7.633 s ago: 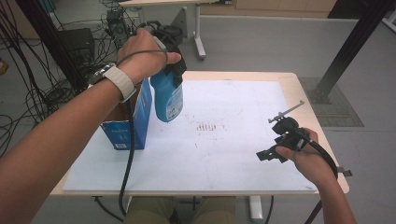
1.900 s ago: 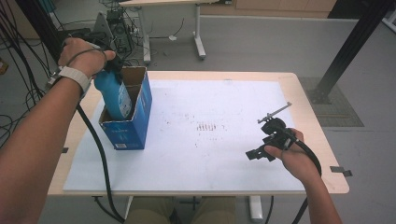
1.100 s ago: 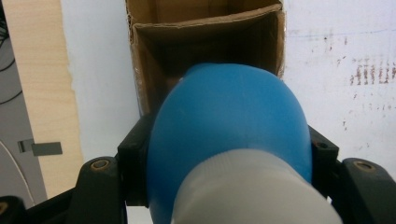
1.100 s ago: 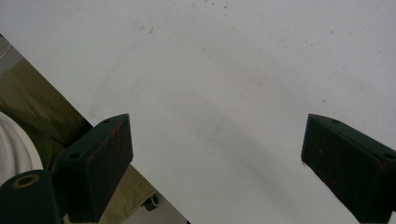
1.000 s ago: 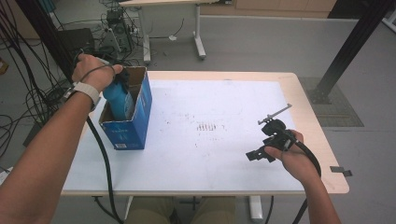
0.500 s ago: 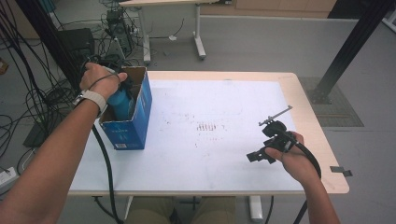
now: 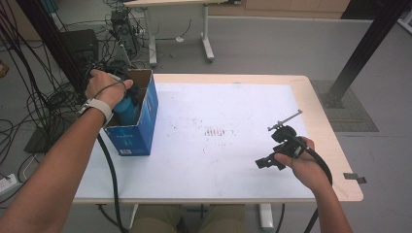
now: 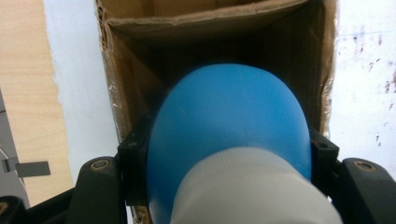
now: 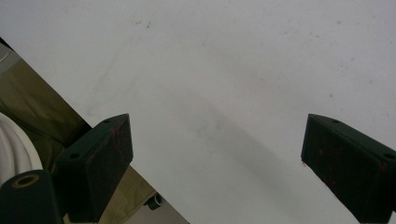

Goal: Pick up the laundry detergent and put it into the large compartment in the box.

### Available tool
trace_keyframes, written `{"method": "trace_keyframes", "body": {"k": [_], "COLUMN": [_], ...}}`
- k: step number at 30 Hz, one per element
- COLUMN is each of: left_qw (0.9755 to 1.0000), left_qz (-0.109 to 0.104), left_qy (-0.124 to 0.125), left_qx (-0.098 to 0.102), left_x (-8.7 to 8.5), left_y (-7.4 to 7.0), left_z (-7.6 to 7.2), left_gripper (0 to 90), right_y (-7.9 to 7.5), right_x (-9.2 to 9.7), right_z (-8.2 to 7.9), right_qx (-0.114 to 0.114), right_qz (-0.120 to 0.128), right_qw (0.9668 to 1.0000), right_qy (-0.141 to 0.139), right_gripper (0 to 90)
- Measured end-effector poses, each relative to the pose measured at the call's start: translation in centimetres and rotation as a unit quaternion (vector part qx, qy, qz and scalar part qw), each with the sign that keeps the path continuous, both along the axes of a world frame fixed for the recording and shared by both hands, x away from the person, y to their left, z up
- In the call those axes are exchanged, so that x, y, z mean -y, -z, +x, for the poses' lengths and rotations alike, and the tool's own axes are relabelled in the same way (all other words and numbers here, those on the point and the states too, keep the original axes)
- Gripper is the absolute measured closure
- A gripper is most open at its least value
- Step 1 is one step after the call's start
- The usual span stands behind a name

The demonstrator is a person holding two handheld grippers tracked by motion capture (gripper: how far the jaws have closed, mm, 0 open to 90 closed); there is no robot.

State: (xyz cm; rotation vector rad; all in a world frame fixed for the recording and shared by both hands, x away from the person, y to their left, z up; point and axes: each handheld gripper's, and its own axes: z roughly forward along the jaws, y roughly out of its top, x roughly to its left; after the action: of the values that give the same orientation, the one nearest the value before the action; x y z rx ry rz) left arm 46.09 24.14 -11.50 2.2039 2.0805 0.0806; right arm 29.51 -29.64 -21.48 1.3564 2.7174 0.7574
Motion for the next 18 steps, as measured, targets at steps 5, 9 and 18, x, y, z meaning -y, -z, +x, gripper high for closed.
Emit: {"method": "trace_keyframes", "body": {"k": [5, 9, 18], "left_qw": [1.0, 1.0, 0.9999], "left_qz": [0.002, 0.0, 0.003], "left_qy": [0.001, -0.001, 0.004], "left_qx": [-0.001, -0.004, -0.012], "left_x": [0.1, 0.3, 0.3], "left_y": [0.5, 1.1, 2.4], "left_z": [0.1, 0.2, 0.4], "left_gripper": [37.0, 37.0, 37.0], "right_y": [0.0, 0.1, 0.2], "right_x": [0.0, 0.0, 0.2], "right_z": [0.1, 0.1, 0.1], "right_qx": [0.0, -0.001, -0.004], "right_qz": [-0.001, -0.001, -0.001], "right_qw": [1.0, 1.0, 1.0], "right_qy": [0.0, 0.0, 0.001], "right_gripper": [8.8, 8.9, 8.9]}}
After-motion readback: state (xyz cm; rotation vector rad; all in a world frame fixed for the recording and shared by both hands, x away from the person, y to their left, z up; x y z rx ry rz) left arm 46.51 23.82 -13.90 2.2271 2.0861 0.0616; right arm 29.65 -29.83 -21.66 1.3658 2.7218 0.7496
